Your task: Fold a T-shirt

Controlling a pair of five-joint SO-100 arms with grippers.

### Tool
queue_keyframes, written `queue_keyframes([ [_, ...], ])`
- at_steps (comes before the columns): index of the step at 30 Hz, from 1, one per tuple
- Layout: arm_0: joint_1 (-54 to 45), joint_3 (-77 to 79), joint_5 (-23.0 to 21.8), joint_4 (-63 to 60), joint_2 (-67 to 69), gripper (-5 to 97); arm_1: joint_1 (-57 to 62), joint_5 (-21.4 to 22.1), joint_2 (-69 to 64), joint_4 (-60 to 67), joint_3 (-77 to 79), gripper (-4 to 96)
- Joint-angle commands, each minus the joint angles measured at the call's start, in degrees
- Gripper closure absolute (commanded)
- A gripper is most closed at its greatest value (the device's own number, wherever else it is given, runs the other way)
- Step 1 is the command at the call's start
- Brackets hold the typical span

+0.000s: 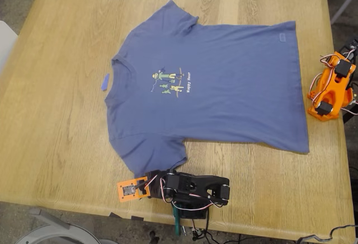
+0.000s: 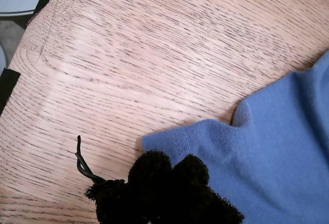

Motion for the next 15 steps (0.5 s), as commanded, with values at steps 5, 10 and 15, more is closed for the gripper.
queue_keyframes([
  [5, 4.39, -0.79, 12.04, -8.17, 6.94, 89, 4.92, -2.99, 0.62, -2.29, 3.96, 91.1],
  [10, 4.39, -0.79, 11.78, -7.91, 6.94, 89, 4.92, -2.99, 0.62, -2.29, 3.96, 91.1],
  [15, 4.39, -0.79, 11.69, -7.91, 6.94, 89, 4.48, -2.99, 0.62, -2.02, 3.96, 91.1],
])
